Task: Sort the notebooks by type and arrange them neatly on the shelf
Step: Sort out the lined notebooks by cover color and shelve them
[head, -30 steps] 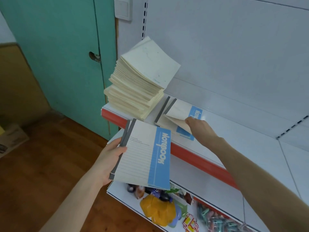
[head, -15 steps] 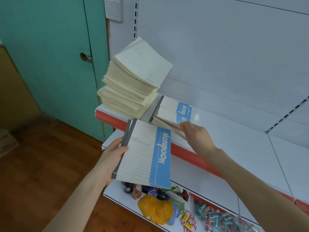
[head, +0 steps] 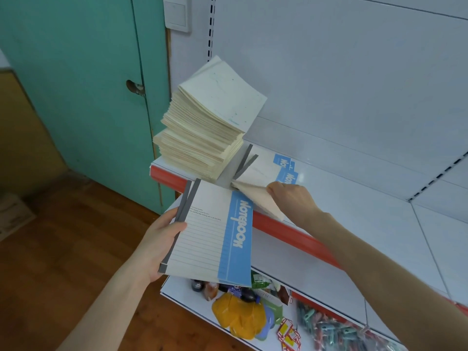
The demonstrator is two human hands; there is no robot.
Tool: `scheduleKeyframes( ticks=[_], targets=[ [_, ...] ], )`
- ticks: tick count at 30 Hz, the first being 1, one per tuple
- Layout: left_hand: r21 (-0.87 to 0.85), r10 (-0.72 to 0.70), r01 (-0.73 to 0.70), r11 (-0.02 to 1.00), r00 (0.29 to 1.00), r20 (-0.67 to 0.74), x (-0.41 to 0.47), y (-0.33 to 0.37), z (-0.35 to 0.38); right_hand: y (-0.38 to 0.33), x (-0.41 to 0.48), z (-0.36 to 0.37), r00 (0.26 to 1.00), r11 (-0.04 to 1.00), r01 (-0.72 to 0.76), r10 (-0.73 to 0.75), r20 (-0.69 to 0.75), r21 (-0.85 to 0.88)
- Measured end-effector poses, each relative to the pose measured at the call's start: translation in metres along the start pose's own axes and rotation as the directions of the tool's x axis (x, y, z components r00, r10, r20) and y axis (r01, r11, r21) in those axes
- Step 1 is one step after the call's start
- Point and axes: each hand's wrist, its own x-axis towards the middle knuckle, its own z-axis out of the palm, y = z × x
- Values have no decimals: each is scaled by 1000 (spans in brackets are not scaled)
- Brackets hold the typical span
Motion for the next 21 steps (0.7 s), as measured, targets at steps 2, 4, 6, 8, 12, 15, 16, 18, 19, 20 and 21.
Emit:
scheduleKeyframes(
  ticks=[2, 4, 6, 8, 12, 15, 16, 18, 19, 20, 21],
  targets=[
    [-4, 11, -11, 1000, 1000, 7, -1, -1, -4, -5, 2, -6, 997, 994, -22, 13, 80, 104],
    [-10, 21, -21, 1000, 1000, 22, -2, -3, -9, -2, 6, -10, 987, 931, -115, 66, 150, 346],
    [-14, 32, -32, 999, 999, 26, -1, -8, -15, 2, 8, -17, 977, 821, -208, 144, 159, 532],
    [-11, 45, -45, 999, 999, 29, 2, -13, -23, 4, 8, -26, 962, 740, -265, 244, 121, 618],
    [11, 29, -30, 1000, 998, 50, 10, -26, -40, -1, 0, -37, 915, 710, -269, 399, -57, 650],
    [9, 25, -26, 1000, 994, 105, 14, -30, -44, -16, -16, -45, 905, 704, -182, 392, -162, 686],
    [4, 34, -35, 999, 994, 105, 12, -26, -41, -25, -23, -47, 916, 721, -146, 357, -182, 677],
    [-36, 47, -44, 998, 995, 87, 5, -18, -32, -49, -38, -45, 944, 787, -42, 232, -233, 615],
    [-58, 37, -32, 998, 996, 84, 2, -15, -27, -62, -46, -43, 948, 829, 49, 136, -287, 557],
    [-75, 14, -8, 997, 997, 78, -1, -12, -23, -75, -55, -38, 947, 855, 155, 14, -320, 494],
    [-94, -18, 26, 995, 997, 77, -3, -9, -20, -87, -63, -31, 934, 860, 261, -109, -341, 439]
  ],
)
